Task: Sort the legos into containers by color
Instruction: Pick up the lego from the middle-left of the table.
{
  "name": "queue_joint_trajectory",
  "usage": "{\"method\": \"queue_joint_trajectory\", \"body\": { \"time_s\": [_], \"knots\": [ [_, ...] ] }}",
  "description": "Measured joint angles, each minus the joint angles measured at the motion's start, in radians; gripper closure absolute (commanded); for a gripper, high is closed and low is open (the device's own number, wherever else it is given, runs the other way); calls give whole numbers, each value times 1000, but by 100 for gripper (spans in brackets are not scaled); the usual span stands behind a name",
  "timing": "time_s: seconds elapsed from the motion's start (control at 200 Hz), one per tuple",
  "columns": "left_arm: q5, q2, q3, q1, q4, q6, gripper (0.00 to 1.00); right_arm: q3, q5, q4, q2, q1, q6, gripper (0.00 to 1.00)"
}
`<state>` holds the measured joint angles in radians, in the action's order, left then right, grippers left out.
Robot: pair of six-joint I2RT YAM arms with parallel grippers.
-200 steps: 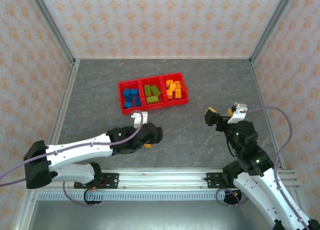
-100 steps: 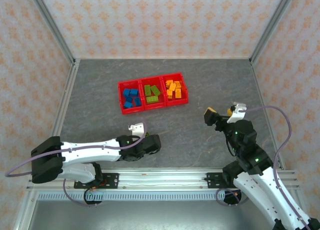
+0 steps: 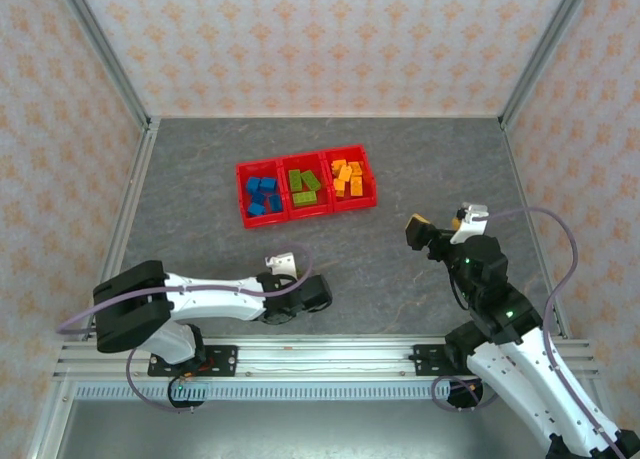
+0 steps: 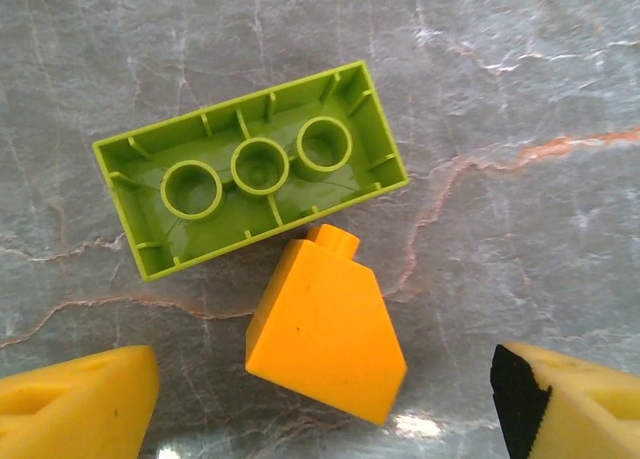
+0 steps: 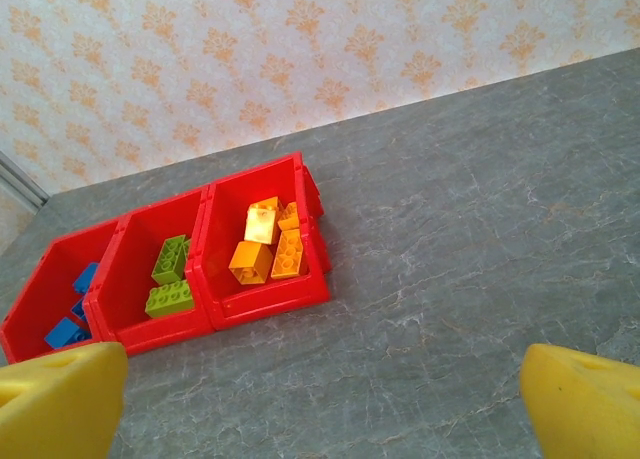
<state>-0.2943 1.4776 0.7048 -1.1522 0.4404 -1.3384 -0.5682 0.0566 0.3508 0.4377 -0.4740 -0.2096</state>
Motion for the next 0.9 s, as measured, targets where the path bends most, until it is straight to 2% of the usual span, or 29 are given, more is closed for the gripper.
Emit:
{"method": "queue_joint_trajectory", "body": {
  "time_s": [0.1,0.195,0.29,0.385,0.656,0.806,0.896],
  "knots": [
    [-2,38,0,0,-5,0,15,0,0,0,1,0,0,0],
    [-6,50,3,2,-11,6,23,0,2,0,1,0,0,0],
    [-1,56,4,15,-10,22,26,0,6,0,1,0,0,0],
    [6,61,4,27,-3,36,36,0,8,0,1,0,0,0],
    [26,61,5,42,13,80,40,0,8,0,1,0,0,0],
    [26,67,15,43,21,119,46,0,15,0,2,0,0,0],
    [27,81,33,47,30,146,53,0,19,0,3,0,0,0]
  ]
}}
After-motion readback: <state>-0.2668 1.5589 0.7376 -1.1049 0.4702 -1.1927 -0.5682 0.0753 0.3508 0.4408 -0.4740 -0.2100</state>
